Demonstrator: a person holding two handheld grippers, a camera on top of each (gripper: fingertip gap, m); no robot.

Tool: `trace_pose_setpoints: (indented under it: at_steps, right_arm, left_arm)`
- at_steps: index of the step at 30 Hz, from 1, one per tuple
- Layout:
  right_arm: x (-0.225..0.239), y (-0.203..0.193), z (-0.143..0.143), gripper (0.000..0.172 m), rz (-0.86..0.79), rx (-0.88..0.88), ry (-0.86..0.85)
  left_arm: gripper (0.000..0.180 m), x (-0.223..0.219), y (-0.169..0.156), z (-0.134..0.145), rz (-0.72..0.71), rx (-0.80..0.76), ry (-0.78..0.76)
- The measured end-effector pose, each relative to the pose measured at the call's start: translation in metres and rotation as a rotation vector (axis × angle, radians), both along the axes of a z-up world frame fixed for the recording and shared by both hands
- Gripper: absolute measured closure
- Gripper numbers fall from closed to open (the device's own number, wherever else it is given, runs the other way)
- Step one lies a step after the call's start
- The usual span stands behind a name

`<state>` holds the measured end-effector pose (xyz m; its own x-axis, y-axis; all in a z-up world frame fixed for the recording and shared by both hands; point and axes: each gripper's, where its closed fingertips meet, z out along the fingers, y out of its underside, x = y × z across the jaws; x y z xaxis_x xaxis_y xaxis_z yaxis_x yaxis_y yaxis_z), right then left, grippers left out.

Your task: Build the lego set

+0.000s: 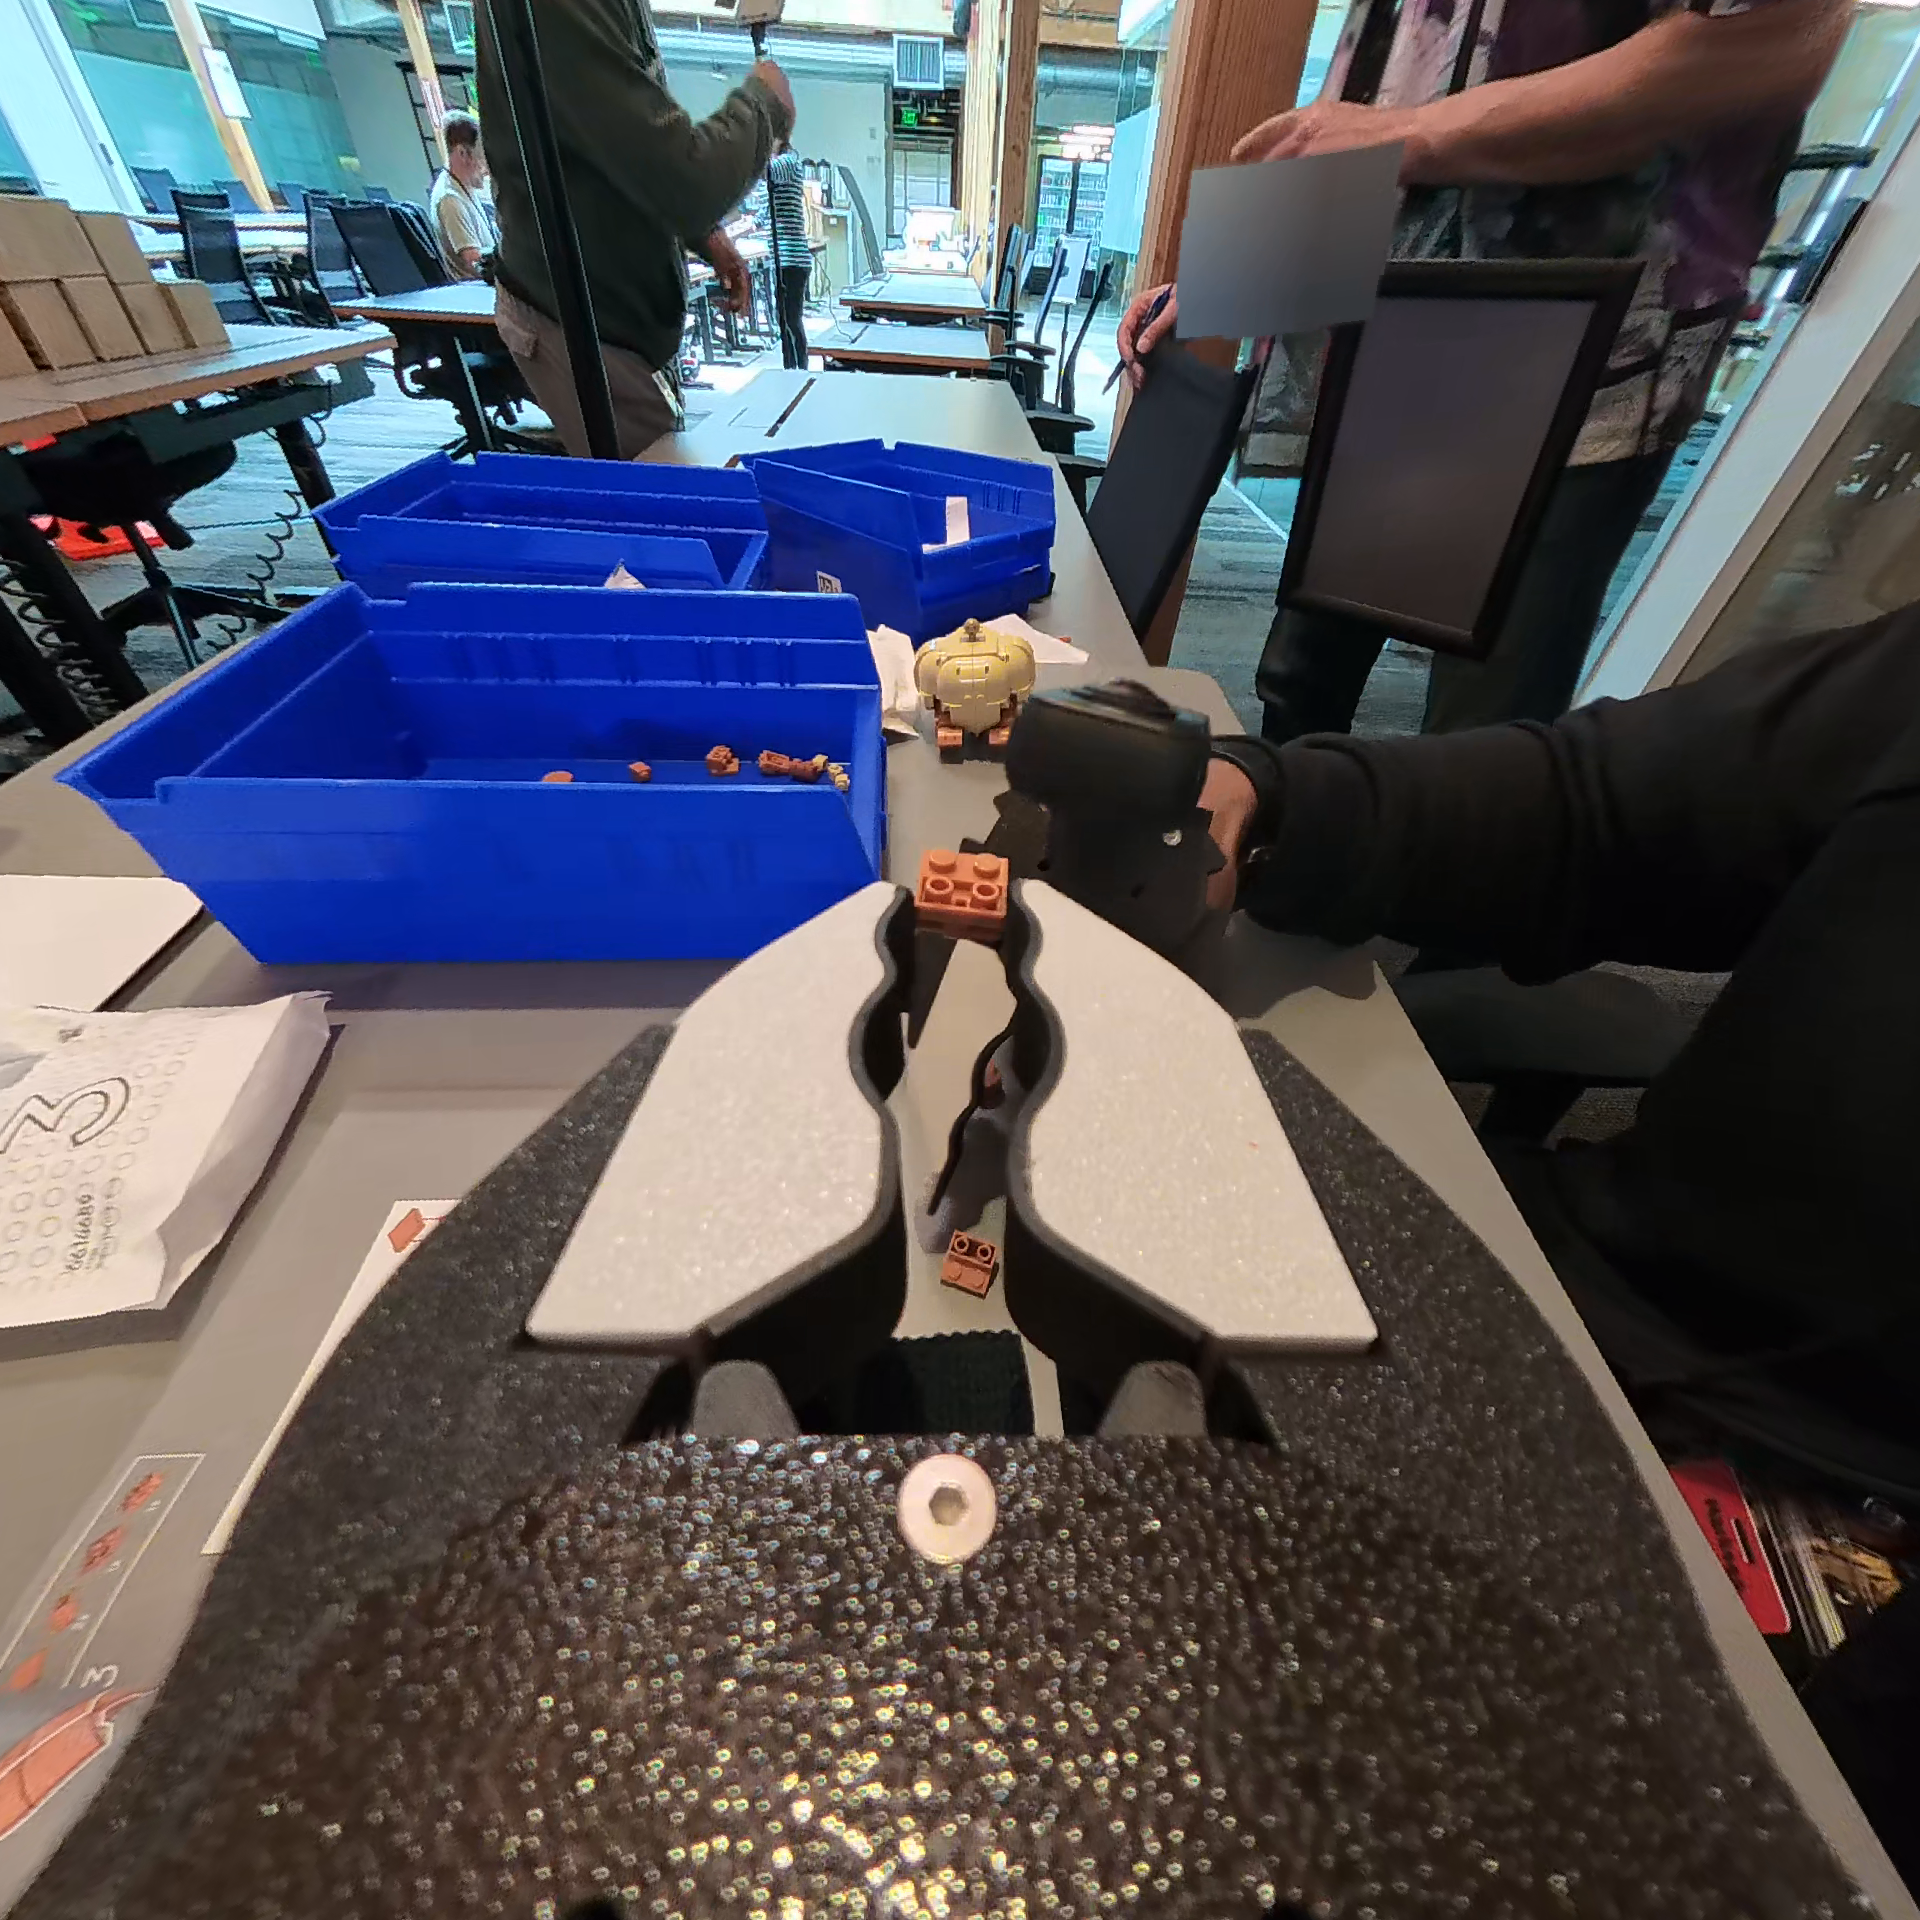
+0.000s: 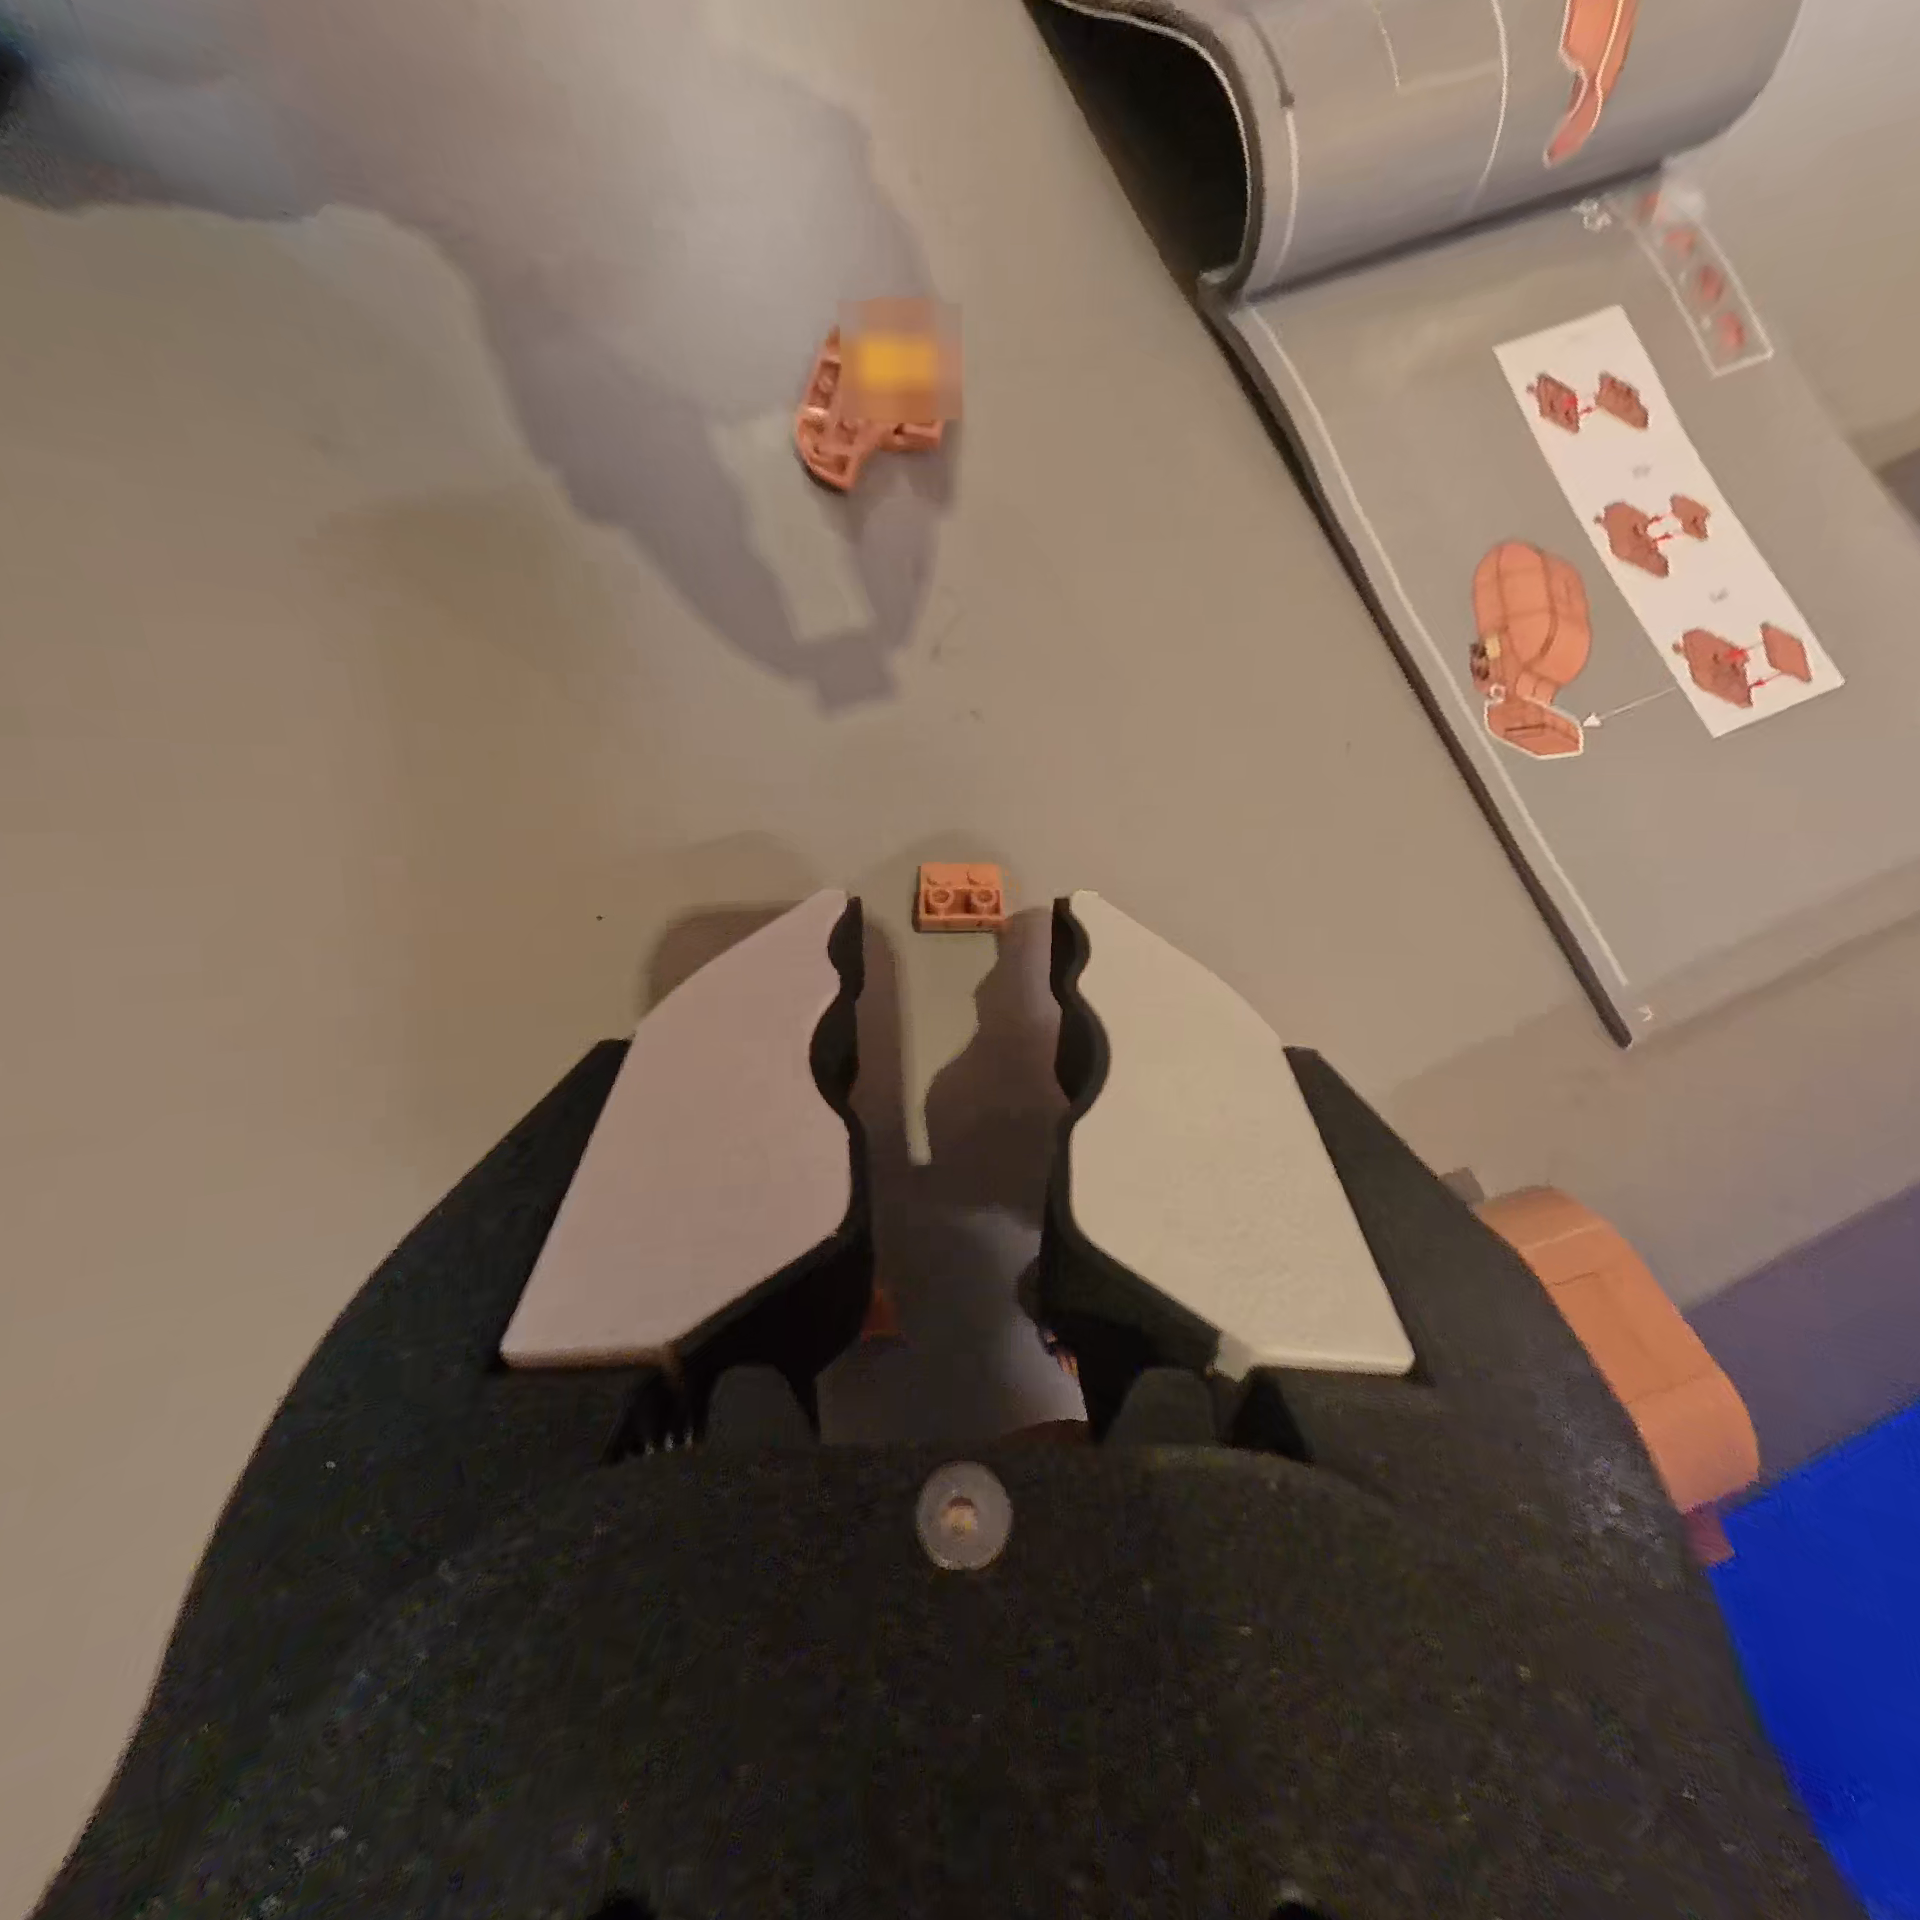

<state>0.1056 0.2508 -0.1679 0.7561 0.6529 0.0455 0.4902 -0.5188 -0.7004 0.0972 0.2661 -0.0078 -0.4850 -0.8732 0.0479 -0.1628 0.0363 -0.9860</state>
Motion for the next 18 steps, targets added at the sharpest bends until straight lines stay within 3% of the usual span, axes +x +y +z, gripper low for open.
trace_pose_setpoints:
  at_steps: [5,13,18]
  right_arm:
    - [0.001,0.002,-0.009,0.139,-0.021,-0.029,-0.034]
    - [0.000,0.005,-0.011,0.155,-0.031,-0.013,-0.020]
    - [0.000,0.006,0.013,0.155,-0.012,0.092,0.097]
  left_arm:
    - [0.165,-0.001,-0.002,-0.001,-0.007,0.016,0.002]
    - [0.165,-0.001,0.000,-0.006,-0.012,0.016,0.014]
    - [0.165,-0.001,0.001,-0.012,-0.023,0.016,0.023]
